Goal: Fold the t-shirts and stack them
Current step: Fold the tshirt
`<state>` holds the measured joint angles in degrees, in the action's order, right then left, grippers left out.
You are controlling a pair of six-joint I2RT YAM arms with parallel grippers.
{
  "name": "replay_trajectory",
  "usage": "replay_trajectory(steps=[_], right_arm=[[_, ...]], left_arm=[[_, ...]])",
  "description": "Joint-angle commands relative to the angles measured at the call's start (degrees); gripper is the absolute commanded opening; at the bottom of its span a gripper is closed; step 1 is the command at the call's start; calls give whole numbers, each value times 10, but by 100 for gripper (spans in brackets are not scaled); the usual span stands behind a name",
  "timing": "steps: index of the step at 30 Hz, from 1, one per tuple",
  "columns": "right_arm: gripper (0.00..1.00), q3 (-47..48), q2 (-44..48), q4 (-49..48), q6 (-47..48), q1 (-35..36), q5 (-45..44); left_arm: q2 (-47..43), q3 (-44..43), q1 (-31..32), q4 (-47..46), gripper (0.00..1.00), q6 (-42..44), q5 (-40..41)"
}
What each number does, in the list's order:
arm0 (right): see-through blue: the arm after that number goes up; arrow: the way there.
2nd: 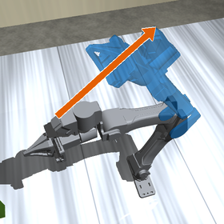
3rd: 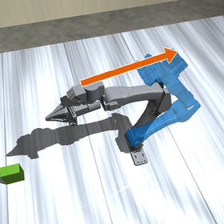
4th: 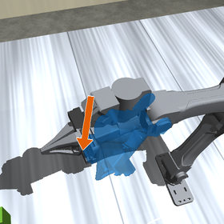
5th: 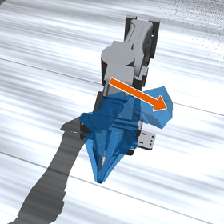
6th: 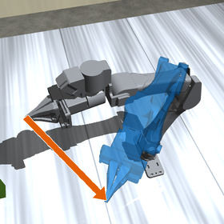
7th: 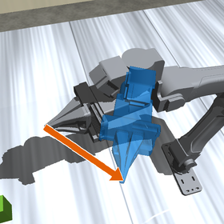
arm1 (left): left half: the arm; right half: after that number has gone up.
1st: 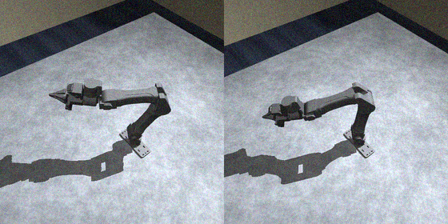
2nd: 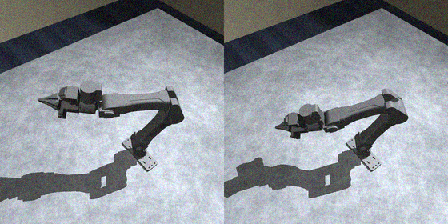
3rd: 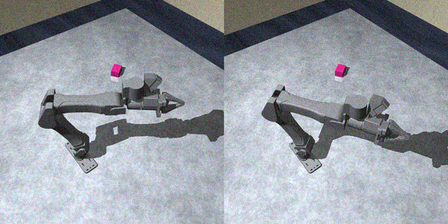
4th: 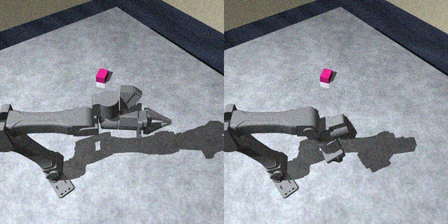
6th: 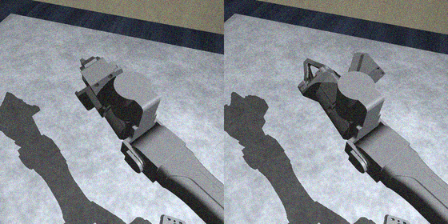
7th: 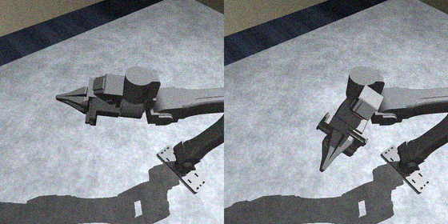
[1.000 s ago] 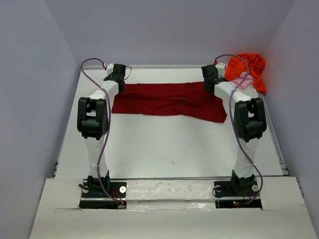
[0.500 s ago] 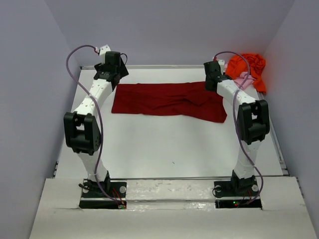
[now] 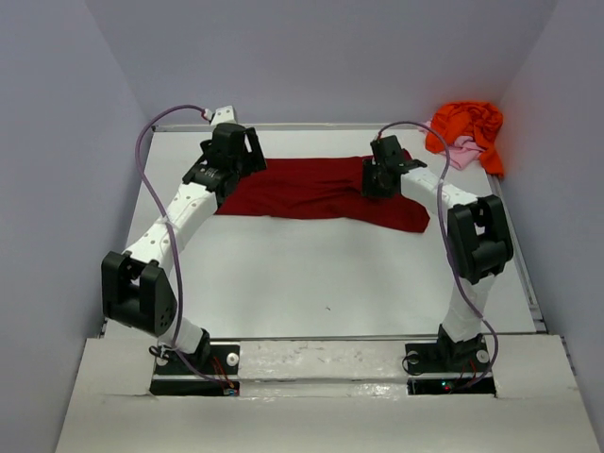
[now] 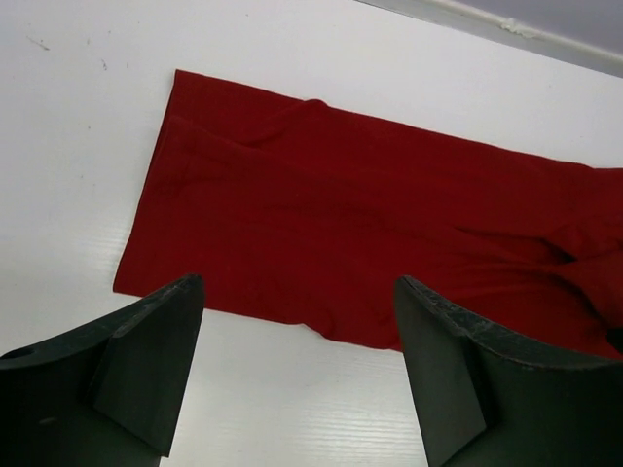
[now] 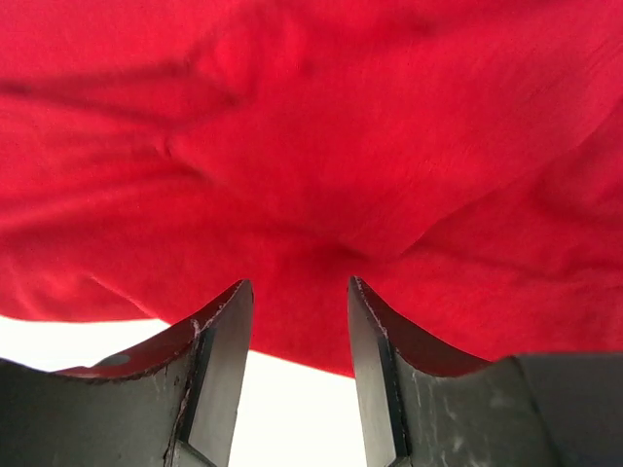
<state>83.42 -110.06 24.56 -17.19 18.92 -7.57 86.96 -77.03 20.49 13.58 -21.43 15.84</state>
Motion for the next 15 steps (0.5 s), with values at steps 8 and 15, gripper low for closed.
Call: replay_trajectory(steps=[8,15], right_arm=[[48,-35,-16,-42,-33,-2,16],[48,-19,-51,-39,-24,-2,-19]], left_arm=[[-72,25,0,-49,88,4,-13],[-80,28,1,-48,88,6,-10]])
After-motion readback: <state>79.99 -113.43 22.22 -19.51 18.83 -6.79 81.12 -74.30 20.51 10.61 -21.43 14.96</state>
